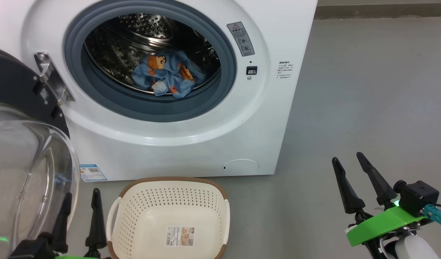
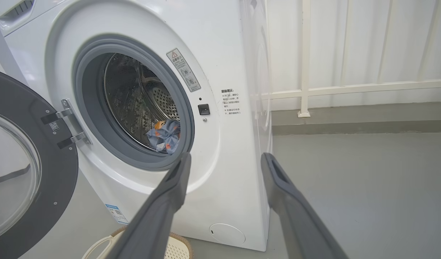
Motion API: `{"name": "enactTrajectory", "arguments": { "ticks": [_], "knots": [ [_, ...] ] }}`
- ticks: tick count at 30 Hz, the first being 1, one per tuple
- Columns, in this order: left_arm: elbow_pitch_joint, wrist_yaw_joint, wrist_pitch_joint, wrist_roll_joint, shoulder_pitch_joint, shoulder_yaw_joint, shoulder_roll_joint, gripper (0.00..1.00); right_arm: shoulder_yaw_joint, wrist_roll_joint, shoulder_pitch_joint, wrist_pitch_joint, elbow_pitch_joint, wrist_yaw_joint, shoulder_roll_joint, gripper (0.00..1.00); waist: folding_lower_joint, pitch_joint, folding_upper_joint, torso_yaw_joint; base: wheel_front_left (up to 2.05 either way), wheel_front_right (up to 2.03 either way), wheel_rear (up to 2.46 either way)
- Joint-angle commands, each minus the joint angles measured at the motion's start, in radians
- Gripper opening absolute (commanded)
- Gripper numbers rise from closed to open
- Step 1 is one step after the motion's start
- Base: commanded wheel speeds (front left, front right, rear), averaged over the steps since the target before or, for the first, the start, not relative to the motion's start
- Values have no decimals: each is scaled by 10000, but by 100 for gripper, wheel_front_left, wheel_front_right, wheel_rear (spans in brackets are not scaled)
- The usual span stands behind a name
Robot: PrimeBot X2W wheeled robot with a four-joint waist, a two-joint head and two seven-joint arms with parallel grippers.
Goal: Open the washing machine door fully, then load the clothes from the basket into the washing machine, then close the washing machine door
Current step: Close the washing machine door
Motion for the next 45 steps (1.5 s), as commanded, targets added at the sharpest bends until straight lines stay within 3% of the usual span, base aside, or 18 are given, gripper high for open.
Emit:
{"name": "enactTrajectory", "arguments": {
  "ticks": [1, 34, 45],
  "knots": [
    [-166, -91, -82, 114, -318, 408, 144, 100, 227, 100, -244, -48, -242, 27, -140, 100, 0, 2, 0, -1, 0, 0, 0],
    [-84, -288, -82, 188, -294, 612, -9, 100, 243, 118, -260, -48, -197, 27, -127, 100, 0, -104, 0, -51, -1, 1, 0],
    [-79, -327, -82, 184, -279, 642, -37, 100, 235, 120, -249, -48, -199, 27, -114, 100, 0, -146, 0, -36, -109, 109, 0]
  ]
}}
